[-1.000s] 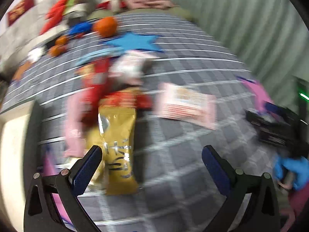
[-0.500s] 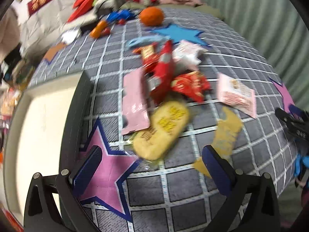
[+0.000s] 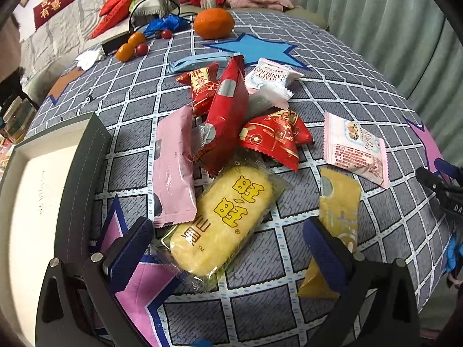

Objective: Organize snacks

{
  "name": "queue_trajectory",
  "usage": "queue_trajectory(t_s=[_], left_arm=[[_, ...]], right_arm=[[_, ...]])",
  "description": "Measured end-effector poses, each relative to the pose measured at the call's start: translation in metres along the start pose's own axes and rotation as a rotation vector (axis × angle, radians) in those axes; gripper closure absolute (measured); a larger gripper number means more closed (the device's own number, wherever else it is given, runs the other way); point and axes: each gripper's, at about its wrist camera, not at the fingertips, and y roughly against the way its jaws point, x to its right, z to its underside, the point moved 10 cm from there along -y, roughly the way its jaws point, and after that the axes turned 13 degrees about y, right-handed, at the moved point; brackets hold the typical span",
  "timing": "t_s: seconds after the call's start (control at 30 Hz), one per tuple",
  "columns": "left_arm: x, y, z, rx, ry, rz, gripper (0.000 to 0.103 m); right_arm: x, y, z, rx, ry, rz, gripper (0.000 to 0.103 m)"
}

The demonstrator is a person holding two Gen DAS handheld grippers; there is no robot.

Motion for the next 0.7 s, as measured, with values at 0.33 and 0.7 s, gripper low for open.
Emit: queue_trajectory(t_s=[0.33,0.7], left_arm=[[0.003,-0.004,-0.004,-0.023,-0.030,0.019,0.000],[0.001,-0.001,-0.001,-0.011,0.023,-0.006,0.008]], right_arm=[[-0.105,0.009,-0.066,-0.027,0.299,-0.177,0.000],[-0.135,-0.030,-0.093,-0.115,0.296,-0.233,0.059]])
